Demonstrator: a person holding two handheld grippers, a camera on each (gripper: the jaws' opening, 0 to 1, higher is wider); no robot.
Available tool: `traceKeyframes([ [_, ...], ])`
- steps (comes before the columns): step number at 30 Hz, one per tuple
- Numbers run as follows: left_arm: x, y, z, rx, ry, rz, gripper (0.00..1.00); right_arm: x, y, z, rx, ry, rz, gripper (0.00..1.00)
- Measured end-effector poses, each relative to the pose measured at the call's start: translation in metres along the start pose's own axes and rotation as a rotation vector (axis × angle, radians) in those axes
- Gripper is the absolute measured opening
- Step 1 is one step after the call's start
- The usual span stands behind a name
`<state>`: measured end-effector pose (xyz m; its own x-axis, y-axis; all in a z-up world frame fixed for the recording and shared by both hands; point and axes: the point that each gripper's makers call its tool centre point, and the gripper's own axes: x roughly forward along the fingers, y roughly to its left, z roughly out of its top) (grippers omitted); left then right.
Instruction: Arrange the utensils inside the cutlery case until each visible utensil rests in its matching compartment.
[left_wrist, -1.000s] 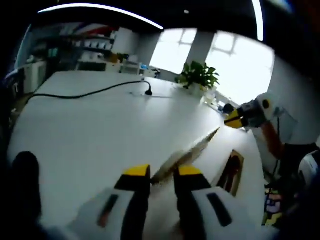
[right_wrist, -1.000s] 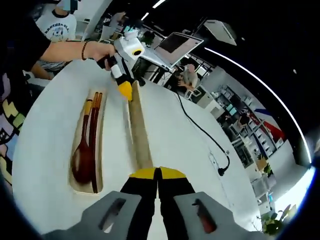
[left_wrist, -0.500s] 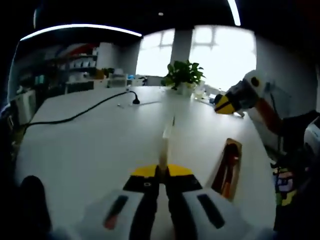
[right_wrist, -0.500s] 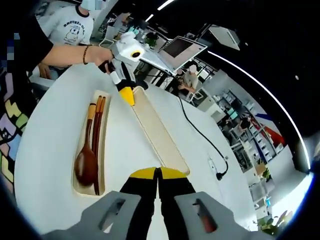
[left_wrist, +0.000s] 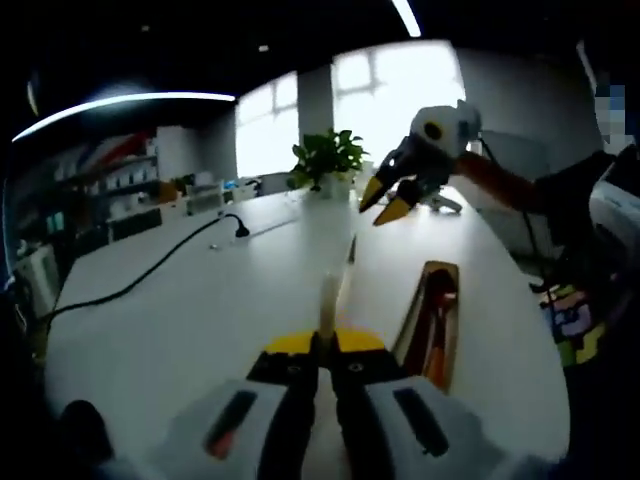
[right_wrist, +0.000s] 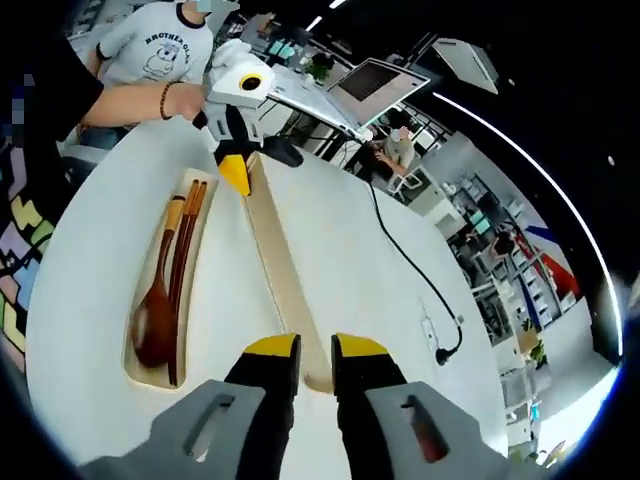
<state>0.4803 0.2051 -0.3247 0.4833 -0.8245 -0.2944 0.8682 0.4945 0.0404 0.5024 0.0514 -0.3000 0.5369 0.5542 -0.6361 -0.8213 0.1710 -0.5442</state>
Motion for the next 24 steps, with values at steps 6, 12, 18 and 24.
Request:
traceKeyframes([
  [6,-0.003,0.0,0.002,0.021,-0.019,-0.01,0.04,0.019,0.009,-0.008,-0.023,0.046,0.107,0.16],
  [12,-0.005,-0.002,-0.001,0.041,-0.021,-0.021,0.04,0.034,0.016,-0.008,0.032,0.023,0.177,0.16],
  [18,-0.005,-0.002,-0.005,0.004,-0.013,-0.006,0.04,0.037,0.023,-0.008,-0.063,0.004,0.182,0.1],
  [24,-0.006,0.004,-0.009,-0.065,-0.005,0.059,0.07,0.028,0.034,-0.007,-0.079,0.038,0.183,0.04],
])
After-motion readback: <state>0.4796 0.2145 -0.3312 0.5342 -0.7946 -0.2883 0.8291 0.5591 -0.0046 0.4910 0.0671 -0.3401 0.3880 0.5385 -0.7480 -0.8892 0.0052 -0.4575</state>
